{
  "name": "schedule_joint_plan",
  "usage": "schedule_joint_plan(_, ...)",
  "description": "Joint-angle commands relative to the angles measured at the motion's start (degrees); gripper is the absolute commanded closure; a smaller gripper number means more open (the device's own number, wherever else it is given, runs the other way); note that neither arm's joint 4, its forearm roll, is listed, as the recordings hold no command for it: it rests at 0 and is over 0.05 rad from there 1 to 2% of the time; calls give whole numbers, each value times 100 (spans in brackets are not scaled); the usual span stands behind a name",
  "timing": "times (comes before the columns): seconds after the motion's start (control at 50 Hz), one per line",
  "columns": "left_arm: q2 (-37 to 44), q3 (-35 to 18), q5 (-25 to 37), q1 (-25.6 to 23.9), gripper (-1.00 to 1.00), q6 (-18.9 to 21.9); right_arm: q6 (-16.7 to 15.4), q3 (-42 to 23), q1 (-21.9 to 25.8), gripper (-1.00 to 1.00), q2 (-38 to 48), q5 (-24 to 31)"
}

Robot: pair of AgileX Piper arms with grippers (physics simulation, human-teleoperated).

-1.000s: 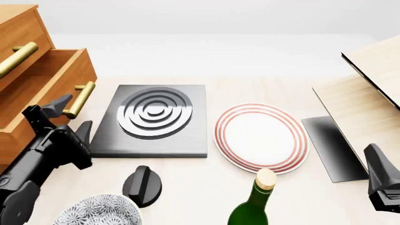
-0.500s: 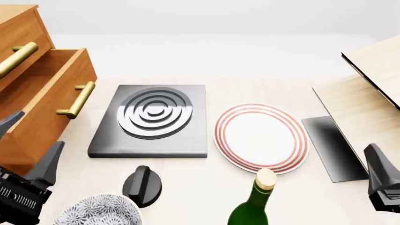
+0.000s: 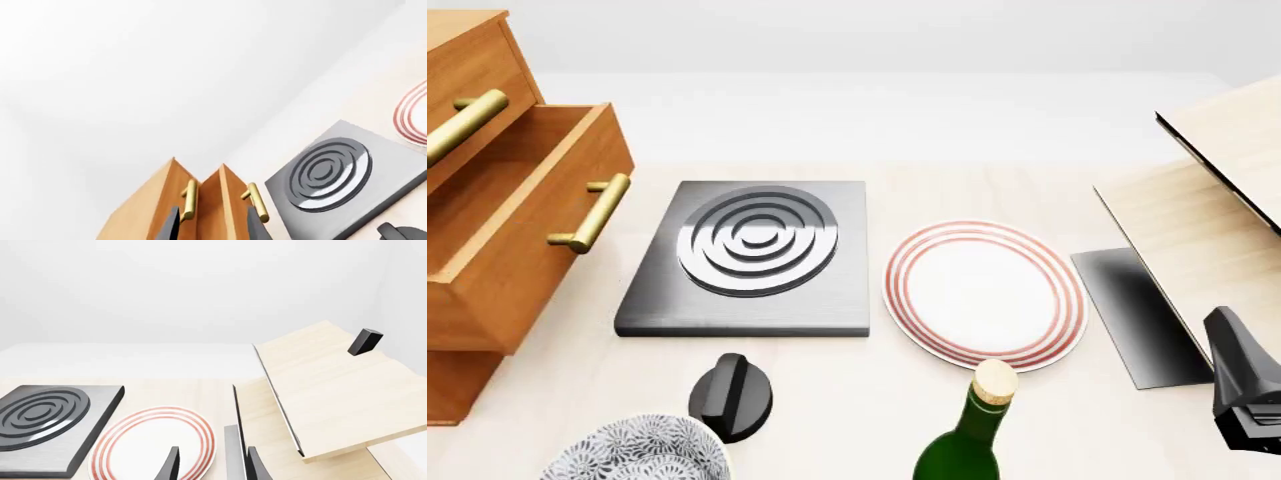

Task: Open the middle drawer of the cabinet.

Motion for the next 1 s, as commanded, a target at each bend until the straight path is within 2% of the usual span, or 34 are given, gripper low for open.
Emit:
schedule_joint_plan(0.02,-171,-1404,1612,431,-100,-1538,-1,0,-1,-100,0,-1)
schedule_joint_plan(0.08,53,-1711,1845,333,-100,-2111,1,0,-2,-100,0,-1)
schedule_joint_plan(0.26,916,-2300,1898,462,-100,-3145,0,0,0,-100,0,1)
schedule_joint_plan(0.36,1289,-2419,1784,462,-100,-3366,0,0,0,-100,0,0)
schedule_joint_plan(0.4,1530,-2461,1758,421,-100,-3681,1,0,0,-100,0,0)
schedule_joint_plan(0.44,1654,-2433,1661,413,-100,-3641,-1,0,1,-100,0,-1)
schedule_joint_plan(0.46,1755,-2440,1649,369,-100,-3798,-1,0,1,-100,0,0)
schedule_joint_plan(0.52,1966,-2439,1535,368,-100,-3938,-1,0,0,-100,0,-1)
schedule_joint_plan(0.54,2095,-2463,1531,343,-100,-4043,0,0,-1,-100,0,0)
schedule_joint_plan(0.56,2203,-2470,1564,515,-100,-3939,0,0,0,-100,0,0)
schedule_joint_plan(0.6,2239,-2582,1609,363,-100,-4264,0,0,1,-100,0,1)
schedule_joint_plan(0.66,2432,-2652,1596,369,-100,-4326,1,0,0,-100,0,0)
schedule_joint_plan(0.7,2578,-2753,1614,411,-100,-4571,2,0,0,-100,0,0)
schedule_joint_plan(0.76,2676,-2781,1623,437,-100,-4701,1,0,0,-100,0,0)
schedule_joint_plan(0.88,2841,-2724,1652,520,-100,-4880,1,0,0,-100,0,1)
schedule_joint_plan(1.0,2985,-2477,1632,688,-100,-5341,1,0,1,-100,0,1)
